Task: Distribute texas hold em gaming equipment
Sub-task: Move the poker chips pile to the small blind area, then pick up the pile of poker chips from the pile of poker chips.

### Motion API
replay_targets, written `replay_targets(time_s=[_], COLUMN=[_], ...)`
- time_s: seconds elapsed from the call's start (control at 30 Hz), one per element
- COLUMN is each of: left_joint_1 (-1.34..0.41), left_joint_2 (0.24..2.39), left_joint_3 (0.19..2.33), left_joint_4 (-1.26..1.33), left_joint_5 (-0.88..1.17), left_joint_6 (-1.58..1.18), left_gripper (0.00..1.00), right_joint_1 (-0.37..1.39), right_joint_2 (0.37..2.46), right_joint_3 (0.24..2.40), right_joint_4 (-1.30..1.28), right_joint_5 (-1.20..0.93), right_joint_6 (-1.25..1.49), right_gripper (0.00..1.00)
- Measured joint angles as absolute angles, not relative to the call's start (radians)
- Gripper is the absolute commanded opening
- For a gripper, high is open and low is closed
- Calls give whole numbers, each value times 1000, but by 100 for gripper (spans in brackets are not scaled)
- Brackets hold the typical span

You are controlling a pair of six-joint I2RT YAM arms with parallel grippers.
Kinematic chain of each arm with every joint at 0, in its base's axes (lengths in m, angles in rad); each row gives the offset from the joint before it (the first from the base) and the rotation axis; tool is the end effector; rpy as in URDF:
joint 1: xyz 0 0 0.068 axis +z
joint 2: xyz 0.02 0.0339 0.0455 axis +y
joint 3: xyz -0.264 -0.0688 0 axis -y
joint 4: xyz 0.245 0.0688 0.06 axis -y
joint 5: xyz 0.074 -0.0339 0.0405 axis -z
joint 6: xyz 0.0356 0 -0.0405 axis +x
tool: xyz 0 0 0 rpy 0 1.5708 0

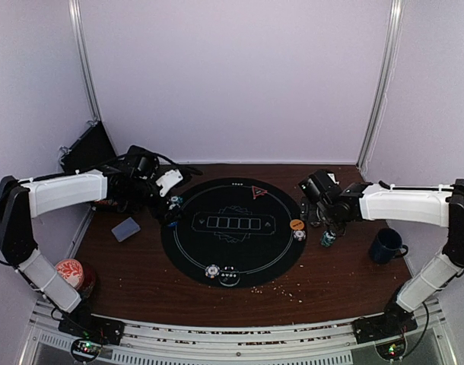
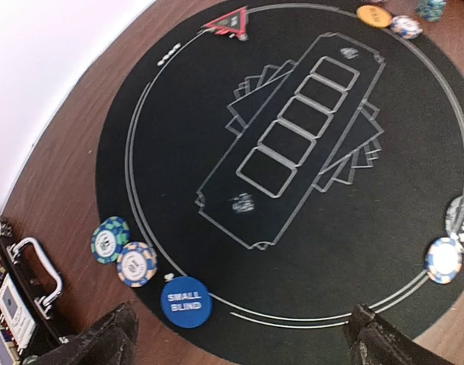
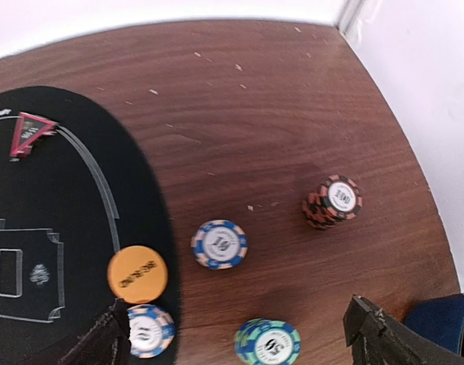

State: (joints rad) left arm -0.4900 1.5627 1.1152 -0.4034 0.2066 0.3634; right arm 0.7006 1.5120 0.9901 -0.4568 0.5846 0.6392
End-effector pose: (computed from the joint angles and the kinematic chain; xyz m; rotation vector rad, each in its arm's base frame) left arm 0.2934 -0.1648 0.2437 1.0870 2.1629 -0.3078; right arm 0.2456 0.1814 0.2209 0.1421 2.3332 -0.1082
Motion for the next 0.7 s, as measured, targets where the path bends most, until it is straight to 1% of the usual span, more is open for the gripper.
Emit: replay_targets(time_s=[0.1, 0.3, 0.47, 0.7], left_joint_1=[-490, -490, -490, -490], left_joint_2=[1510, 1402, 1402, 1438], left_joint_3=[1059, 961, 905, 894], left_joint_4=[-371, -198, -104, -43], left_joint_5=[270, 337, 345, 352], left_joint_6=[357, 344, 328, 305], left_gripper=[98, 98, 98, 98], right_joint_1=[656, 610, 579, 567], right_joint_2=[1546, 1579, 1599, 1615], right_joint_3=[995, 967, 909, 839], right_joint_4=[-485, -498, -474, -430], right_joint_5=[569, 535, 512, 481], right_joint_6=[645, 660, 663, 680], right_gripper=[100, 100, 100, 94])
